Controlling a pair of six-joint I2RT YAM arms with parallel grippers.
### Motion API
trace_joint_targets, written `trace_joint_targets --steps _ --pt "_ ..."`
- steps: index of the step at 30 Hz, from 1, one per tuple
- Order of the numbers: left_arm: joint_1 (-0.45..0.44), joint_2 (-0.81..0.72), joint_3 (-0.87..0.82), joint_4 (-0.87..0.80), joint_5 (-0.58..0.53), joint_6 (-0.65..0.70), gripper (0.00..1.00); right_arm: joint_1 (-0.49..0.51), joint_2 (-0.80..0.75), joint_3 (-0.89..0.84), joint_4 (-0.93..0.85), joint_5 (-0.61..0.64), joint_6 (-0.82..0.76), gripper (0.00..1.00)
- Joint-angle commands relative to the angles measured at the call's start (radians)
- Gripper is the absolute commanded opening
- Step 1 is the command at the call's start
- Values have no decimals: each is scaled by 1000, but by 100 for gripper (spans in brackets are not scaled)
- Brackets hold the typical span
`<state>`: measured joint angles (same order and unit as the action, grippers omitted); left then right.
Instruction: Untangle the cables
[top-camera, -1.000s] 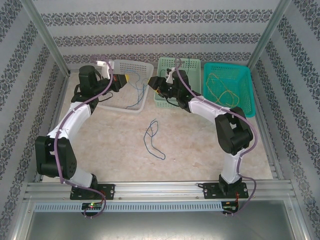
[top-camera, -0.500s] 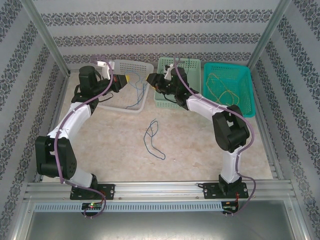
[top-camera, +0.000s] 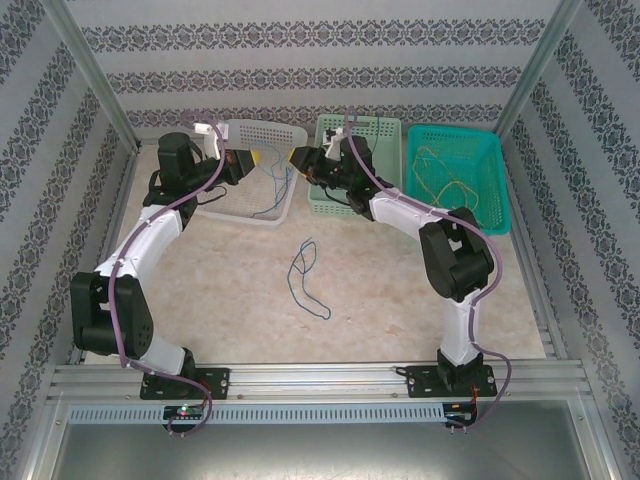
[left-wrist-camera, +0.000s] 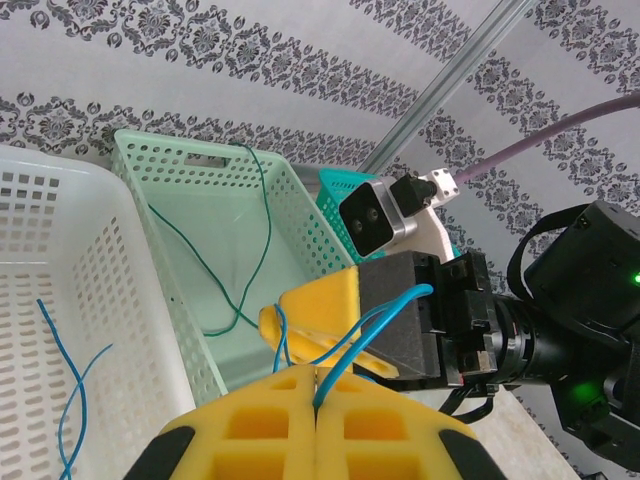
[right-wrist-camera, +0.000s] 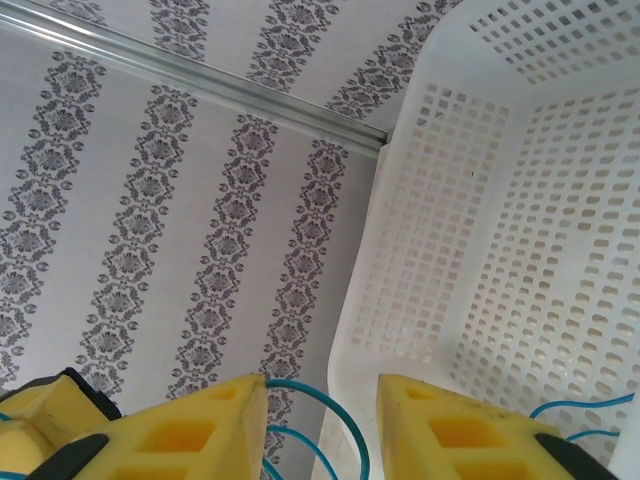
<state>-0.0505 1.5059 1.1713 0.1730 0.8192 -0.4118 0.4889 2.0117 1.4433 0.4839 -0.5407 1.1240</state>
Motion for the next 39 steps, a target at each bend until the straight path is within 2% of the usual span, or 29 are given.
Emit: trace_joint_targets --steps 1,8,17,23,26,31,34,36,39 --pt "7 -23 3 39 17 -5 0 7 1 -1 61 -25 -10 33" --pt "8 -16 5 48 18 -22 0 8 8 0 94 -43 -5 24" --pt "9 -15 4 52 5 -36 0 4 0 -26 74 -53 -18 25" --pt "9 -12 7 45 -5 -43 0 3 -5 -34 79 -36 -12 7" --pt "10 -13 7 27 -9 -35 0 2 -17 -47 95 -24 -15 4" --pt "9 -19 -2 -3 -31 -21 0 -6 -70 -131 175 71 -10 0" --pt "10 -29 -9 -47 -101 -23 0 -10 -117 -205 222 167 -12 1" --pt "9 -31 -16 -64 -134 -37 1 -10 -160 -267 249 256 -23 5" --pt "9 -31 -16 -101 -188 -57 1 -6 -226 -339 283 379 -56 2"
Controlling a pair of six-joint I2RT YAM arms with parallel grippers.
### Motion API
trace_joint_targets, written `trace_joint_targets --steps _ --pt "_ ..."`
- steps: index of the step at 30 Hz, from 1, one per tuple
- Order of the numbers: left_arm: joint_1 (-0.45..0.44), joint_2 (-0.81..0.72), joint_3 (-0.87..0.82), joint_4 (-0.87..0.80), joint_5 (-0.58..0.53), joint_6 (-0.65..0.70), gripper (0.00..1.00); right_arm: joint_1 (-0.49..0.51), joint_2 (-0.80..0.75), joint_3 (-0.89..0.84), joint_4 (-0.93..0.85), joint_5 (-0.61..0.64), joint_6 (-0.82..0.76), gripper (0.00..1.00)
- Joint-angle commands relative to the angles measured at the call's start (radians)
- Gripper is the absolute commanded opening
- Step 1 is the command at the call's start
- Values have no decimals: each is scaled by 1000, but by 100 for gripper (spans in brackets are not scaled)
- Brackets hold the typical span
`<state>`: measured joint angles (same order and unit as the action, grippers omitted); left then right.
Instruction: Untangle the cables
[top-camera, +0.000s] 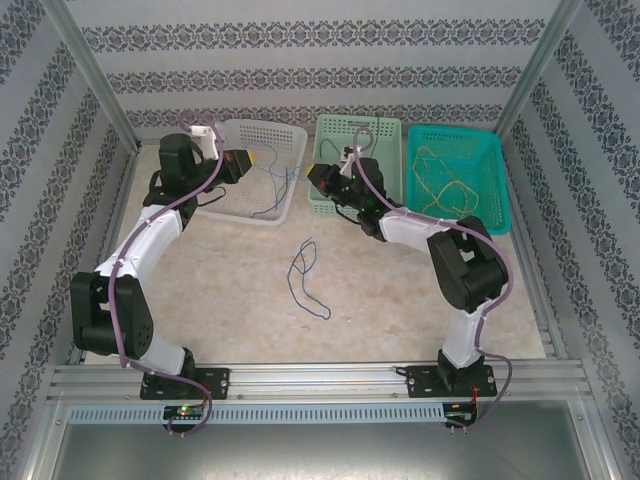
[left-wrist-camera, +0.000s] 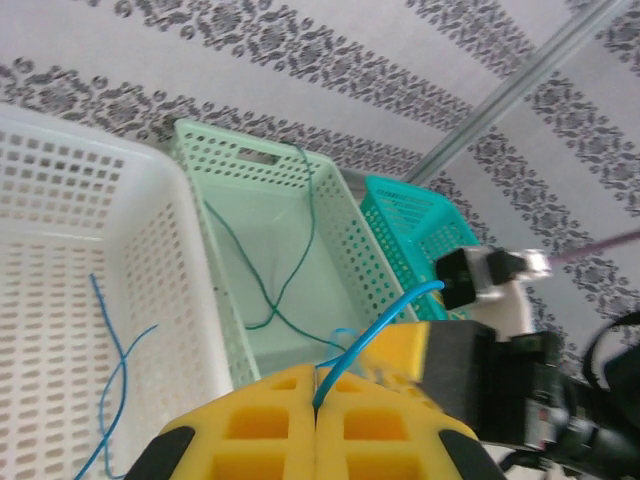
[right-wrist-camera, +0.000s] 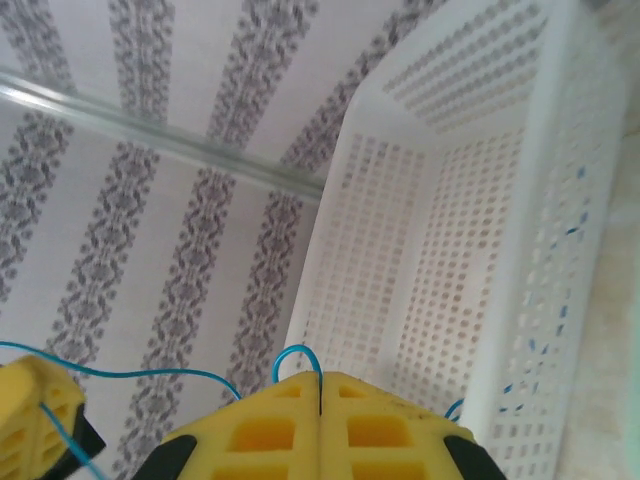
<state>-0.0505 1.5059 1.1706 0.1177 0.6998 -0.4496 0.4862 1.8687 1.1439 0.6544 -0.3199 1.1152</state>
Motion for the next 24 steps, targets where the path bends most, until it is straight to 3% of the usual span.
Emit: trace_joint_targets --steps 1,6,17,20,21,24 --pt "10 -29 -15 -61 -92 -23 1 0 -108 -65 125 209 -55 1" --pt "11 -11 -12 -108 -156 -59 1 26 -174 -114 160 360 -98 0" --pt "35 17 17 -144 -228 -141 1 127 -103 -31 160 421 -149 0" --pt "48 30 39 -166 -236 -152 1 127 -72 13 101 382 -131 14" --pt "50 36 55 -187 -244 -149 0 125 -62 30 71 363 -123 29" --pt "66 61 95 -235 -269 -140 1 119 -41 52 35 321 -108 56"
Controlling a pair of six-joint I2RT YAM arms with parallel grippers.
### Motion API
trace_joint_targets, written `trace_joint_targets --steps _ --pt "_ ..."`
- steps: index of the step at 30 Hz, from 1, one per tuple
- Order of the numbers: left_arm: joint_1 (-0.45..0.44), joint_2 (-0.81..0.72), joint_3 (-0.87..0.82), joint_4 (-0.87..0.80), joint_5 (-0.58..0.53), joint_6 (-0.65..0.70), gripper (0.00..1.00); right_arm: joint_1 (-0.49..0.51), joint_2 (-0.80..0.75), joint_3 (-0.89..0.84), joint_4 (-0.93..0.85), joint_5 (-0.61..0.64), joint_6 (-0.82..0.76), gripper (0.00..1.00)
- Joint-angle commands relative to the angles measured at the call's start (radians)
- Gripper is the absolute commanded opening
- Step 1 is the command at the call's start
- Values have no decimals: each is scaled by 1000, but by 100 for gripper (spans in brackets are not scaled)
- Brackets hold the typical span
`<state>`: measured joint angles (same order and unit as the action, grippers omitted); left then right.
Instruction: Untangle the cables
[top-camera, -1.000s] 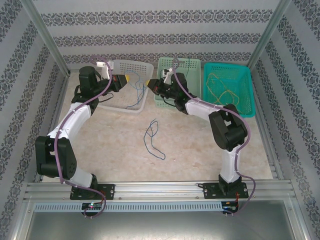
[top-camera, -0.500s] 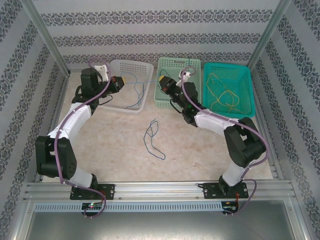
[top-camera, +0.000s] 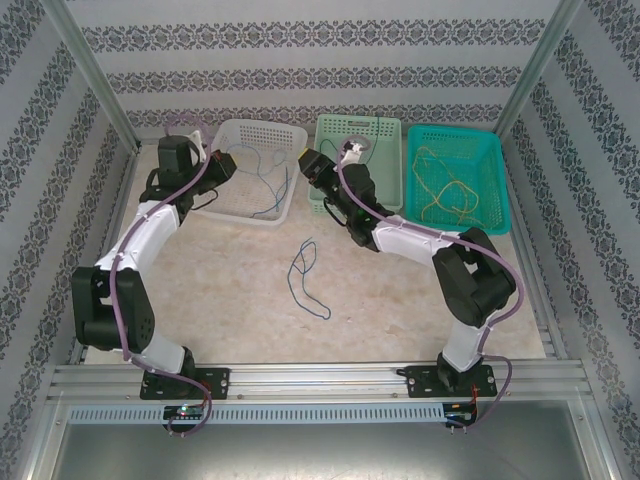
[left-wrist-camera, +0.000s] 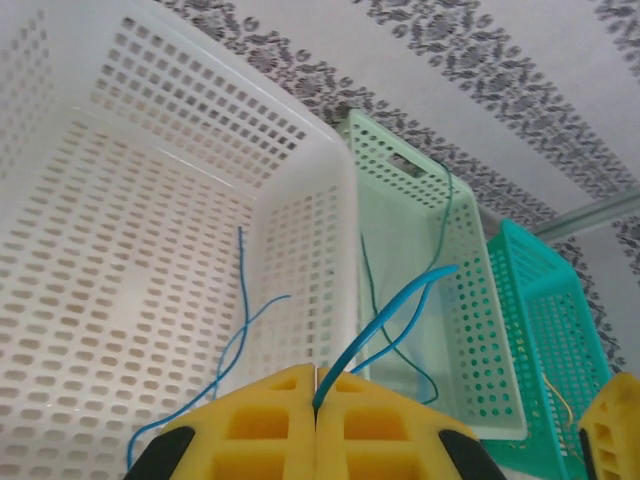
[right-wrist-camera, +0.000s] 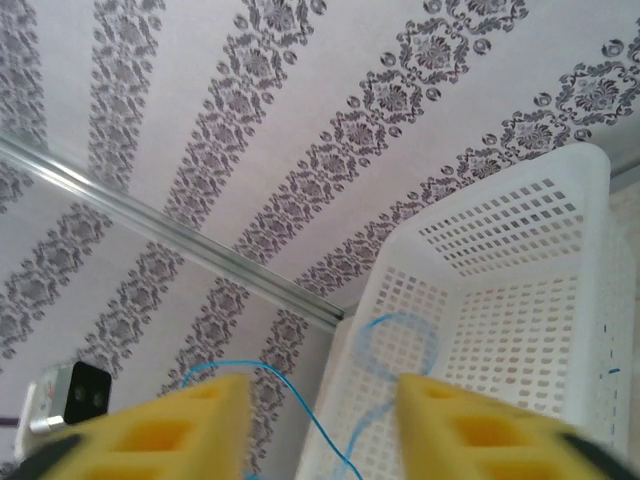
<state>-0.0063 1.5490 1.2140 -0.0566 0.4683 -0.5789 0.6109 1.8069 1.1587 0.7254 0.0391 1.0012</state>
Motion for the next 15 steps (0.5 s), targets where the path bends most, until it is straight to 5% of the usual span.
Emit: trace_joint_targets --steps 1,6,15 --pt "30 32 62 -69 -39 -13 2 -9 23 40 -44 -47 11 59" --pt "65 137 172 -135 5 14 2 -27 7 46 -114 -124 1 63" --pt "72 423 462 -428 69 128 5 -34 -82 -11 -494 -218 -170 64"
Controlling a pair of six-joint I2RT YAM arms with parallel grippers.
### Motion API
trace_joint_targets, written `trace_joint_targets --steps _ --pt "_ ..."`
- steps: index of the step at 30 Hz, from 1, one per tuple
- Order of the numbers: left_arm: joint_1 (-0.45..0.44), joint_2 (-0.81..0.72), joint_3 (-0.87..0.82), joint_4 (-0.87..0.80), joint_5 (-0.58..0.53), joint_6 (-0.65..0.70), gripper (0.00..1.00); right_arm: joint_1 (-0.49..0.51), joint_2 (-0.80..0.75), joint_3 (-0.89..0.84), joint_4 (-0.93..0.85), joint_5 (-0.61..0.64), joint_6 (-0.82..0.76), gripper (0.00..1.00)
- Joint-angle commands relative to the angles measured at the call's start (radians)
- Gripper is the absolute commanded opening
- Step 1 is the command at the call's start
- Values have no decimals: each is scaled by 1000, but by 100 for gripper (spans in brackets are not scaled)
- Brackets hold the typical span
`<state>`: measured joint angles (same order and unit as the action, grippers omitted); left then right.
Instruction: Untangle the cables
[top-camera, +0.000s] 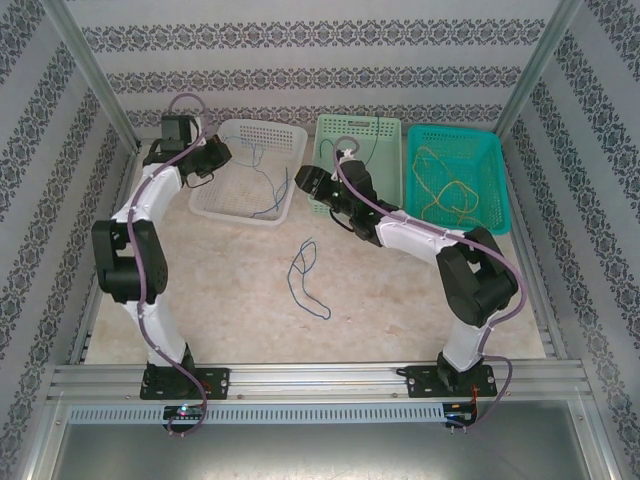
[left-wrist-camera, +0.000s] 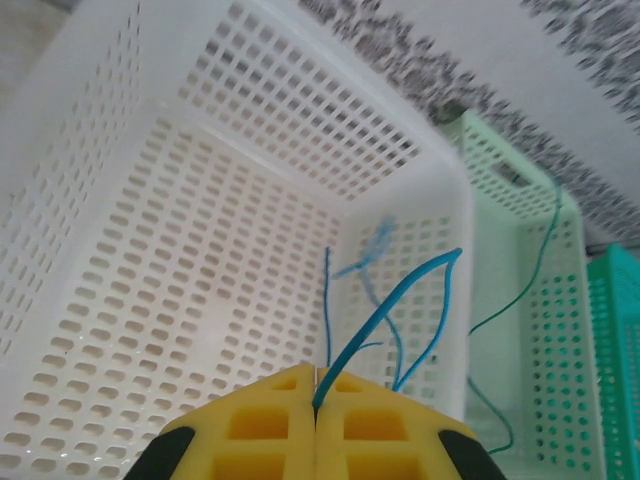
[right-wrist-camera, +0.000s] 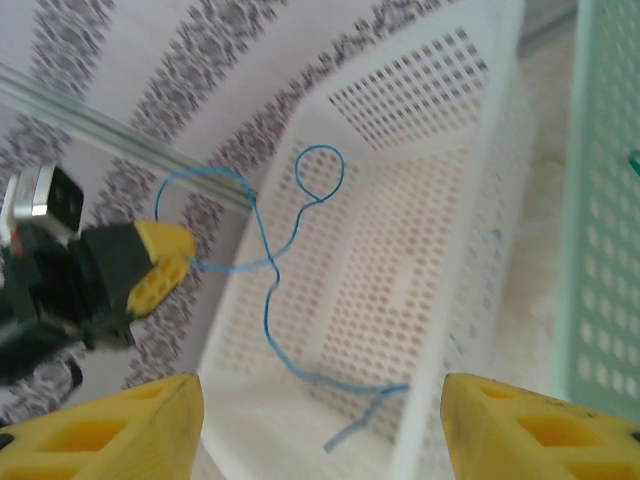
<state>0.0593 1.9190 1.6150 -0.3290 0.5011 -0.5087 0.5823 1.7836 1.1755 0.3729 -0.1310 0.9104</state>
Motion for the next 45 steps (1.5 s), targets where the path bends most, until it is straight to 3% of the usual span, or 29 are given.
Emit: trace_joint_targets --steps 1,3,5,7,8,9,19,28,42,45 --pt "7 76 72 -164 38 61 7 -5 -68 -40 -181 -56 -98 64" --pt "6 94 74 -165 36 61 21 0 -79 -48 -271 -71 -144 64" --pt "2 94 71 -167 20 66 51 12 -82 -51 -361 -78 -196 64" --pt "-5 85 71 -185 -2 80 74 27 -83 -54 -438 -65 -231 64" --pt "-8 77 68 -194 -20 89 93 36 -84 -57 -474 -60 -245 63" --pt "-10 67 62 -198 -29 95 100 43 -84 -61 -500 -53 -253 62" --pt "-90 -206 -164 -135 -176 138 100 151 -203 -199 -514 -29 -289 57" --pt "-134 -521 -485 -52 -179 112 100 307 -246 -291 -581 76 -291 52" --pt "-134 -578 -544 -53 -153 82 100 404 9 -97 -758 203 -312 43" --pt "-134 -579 -544 -57 -156 85 100 420 47 -62 -807 250 -300 29"
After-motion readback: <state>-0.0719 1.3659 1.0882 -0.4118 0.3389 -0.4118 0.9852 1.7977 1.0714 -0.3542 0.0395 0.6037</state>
